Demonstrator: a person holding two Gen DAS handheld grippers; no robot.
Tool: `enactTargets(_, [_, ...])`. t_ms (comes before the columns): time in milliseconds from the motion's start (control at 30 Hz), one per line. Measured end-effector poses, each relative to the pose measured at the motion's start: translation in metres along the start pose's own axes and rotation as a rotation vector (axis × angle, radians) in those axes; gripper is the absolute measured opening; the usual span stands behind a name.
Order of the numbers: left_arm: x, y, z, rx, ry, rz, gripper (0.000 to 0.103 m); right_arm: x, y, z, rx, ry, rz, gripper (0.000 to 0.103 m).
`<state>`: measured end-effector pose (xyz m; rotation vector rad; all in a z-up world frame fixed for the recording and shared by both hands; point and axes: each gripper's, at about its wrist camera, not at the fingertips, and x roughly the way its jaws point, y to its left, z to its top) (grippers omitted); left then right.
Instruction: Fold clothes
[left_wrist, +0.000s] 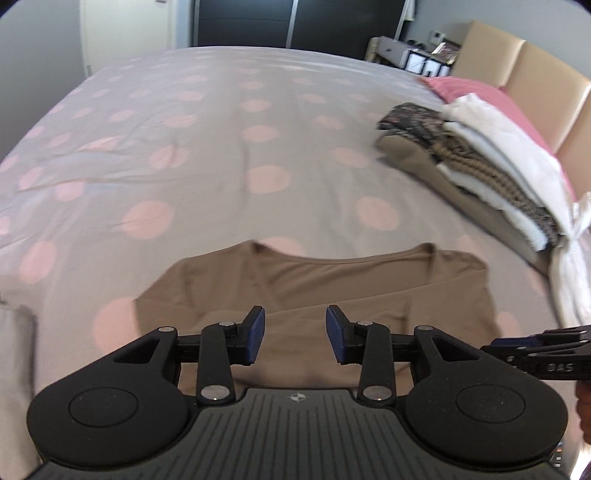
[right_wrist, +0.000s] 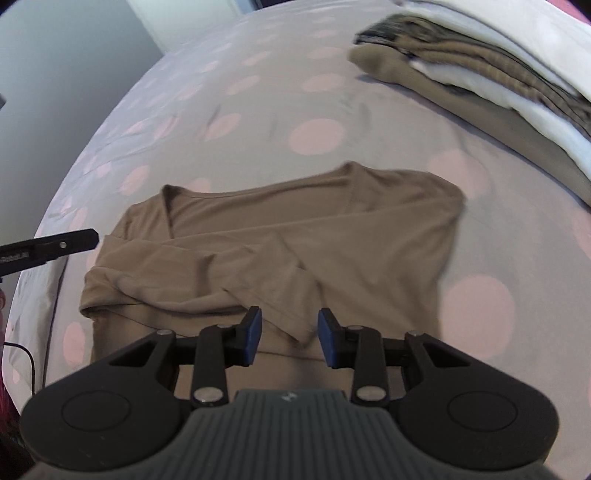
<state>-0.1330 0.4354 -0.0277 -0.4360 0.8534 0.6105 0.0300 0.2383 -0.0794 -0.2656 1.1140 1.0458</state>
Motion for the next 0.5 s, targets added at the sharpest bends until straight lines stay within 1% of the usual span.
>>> enactTargets(167, [-0.002, 0.038, -0.009, -0.054, 0.014, 0.108, 0.034, 0.022, 0.033, 0.007, -0.075, 0.011, 0.018, 0.037])
enactTargets(267, [-0.003, 0.06, -0.015, -0.116, 0.032, 0.121, 0.034, 0.038, 0.044, 0.009, -0.095, 0.028, 0.014, 0.038])
enactTargets(333, [-0.002, 0.072, -0.019, -0.143, 0.05, 0.124, 0.034, 0.045, 0.044, 0.009, -0.097, 0.037, -0.004, 0.038])
enactTargets(433, [-0.002, 0.081, -0.027, -0.124, 0.061, 0.155, 0.034, 0.056, 0.043, 0.009, -0.099, 0.051, -0.03, 0.037])
enactTargets(467, [-0.002, 0.083, -0.029, -0.115, 0.064, 0.159, 0.034, 0.06, 0.043, 0.009, -0.099, 0.055, -0.038, 0.032])
enactTargets(500, [-0.002, 0.085, -0.032, -0.106, 0.067, 0.161, 0.034, 0.063, 0.043, 0.009, -0.1, 0.06, -0.047, 0.014])
